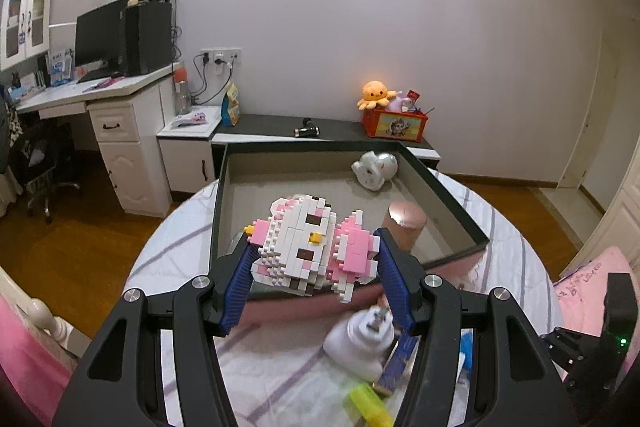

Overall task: Organize rigid objects
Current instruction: 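Carry the block figure and blue highlighter over the pink box with both tools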

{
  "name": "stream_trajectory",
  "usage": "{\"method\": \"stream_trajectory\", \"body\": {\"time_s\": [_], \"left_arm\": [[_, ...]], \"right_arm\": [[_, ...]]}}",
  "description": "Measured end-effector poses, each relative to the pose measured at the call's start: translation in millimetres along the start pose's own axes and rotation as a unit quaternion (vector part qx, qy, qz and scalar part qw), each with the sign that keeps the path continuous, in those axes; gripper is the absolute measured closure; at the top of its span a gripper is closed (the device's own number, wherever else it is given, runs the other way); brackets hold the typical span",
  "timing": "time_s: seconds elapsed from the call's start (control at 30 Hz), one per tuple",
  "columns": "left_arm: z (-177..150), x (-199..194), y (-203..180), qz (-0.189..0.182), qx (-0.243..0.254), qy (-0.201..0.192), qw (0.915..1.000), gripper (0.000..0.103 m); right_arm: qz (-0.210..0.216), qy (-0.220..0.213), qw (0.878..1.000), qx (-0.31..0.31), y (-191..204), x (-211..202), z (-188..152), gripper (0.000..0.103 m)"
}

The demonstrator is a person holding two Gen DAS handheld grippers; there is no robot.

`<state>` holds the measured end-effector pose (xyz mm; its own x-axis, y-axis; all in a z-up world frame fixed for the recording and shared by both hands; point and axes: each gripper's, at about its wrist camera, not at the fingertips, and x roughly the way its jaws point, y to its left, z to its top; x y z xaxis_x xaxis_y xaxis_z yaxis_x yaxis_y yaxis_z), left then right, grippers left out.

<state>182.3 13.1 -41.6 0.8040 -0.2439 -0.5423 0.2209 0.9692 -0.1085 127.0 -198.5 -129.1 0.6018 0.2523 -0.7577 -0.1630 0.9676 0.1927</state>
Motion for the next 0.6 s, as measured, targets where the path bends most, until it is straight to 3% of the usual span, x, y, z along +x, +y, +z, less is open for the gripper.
{"method": "stream_trajectory", "body": {"time_s": [0.3,0.47,0.53,0.6], "left_arm": [[-19.4,-15.9,6.7,-0.010,-0.011,0.017,0.9998,0.044],[-23.9,-39.2,9.8,-0.008,-0.006,0.011,0.9999,0.044],[-26.7,-48.2,9.2,0.002,0.001,0.005,1.0000,0.044],[-31.0,-50.6,8.5,0.011,0.006,0.006,0.9999,0.044]], "right_arm": [[-0.018,0.001,1.000,-0.018,10.3,5.8,-0.7,0.047],[-0.036,-0.005,0.999,-0.028,13.8,9.6,-5.1,0.058],[-0.041,-0.010,0.999,-0.032,14.6,9.6,-6.2,0.072],[-0.040,-0.013,0.999,-0.030,15.0,8.4,-5.7,0.076]]}}
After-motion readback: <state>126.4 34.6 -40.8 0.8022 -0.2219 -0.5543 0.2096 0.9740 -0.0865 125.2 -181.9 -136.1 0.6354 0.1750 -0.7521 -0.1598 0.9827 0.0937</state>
